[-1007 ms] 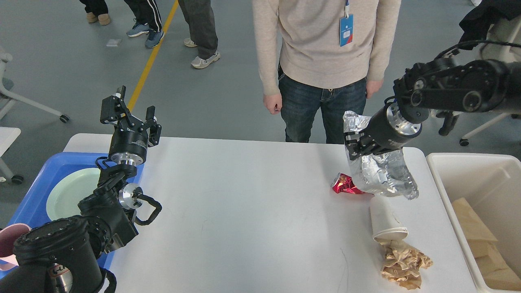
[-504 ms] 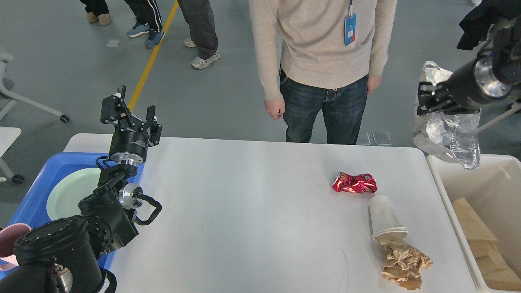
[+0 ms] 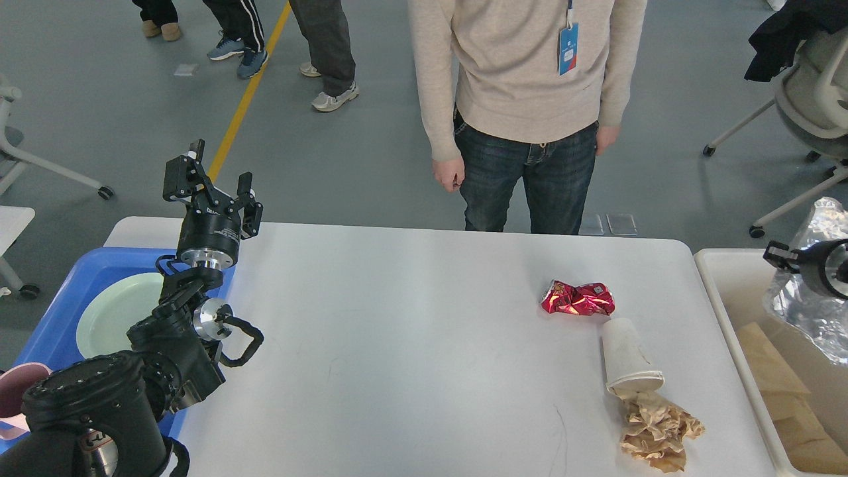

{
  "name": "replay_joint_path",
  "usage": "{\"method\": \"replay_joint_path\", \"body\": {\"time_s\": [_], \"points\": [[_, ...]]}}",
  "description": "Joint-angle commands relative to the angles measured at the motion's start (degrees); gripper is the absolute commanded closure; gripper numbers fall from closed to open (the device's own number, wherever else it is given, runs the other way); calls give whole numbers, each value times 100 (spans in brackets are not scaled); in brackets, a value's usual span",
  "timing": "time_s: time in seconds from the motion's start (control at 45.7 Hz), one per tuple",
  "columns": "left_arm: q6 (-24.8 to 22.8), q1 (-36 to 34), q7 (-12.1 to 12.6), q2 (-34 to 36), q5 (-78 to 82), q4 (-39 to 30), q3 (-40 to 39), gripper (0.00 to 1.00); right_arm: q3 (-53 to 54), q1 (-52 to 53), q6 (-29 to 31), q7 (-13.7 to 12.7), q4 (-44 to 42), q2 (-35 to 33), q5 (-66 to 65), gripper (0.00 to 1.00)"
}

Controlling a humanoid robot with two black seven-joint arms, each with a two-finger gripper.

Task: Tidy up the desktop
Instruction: 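Lift the foil wrapper and drop it into the white bin, then lower the right gripper and grasp the white paper cup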

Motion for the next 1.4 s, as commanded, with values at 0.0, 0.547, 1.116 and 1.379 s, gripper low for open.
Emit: {"method": "replay_joint_path", "body": {"time_s": [0.0,0.547,1.116,1.379], "points": [[4,0,-3,0,0,0,0,3,530,-1034,-213,1,-984,287,21,4],[4,0,-3,0,0,0,0,3,373,-474,-81,1,-1162,543,-85,0],[4,0,-3,0,0,0,0,3,-1746,4914,4478,10,1704,1395,-59,0],[-5,0,-3,0,8,0,0,3,-1763,6066,5394,10,2275,1633,-41,0]]}}
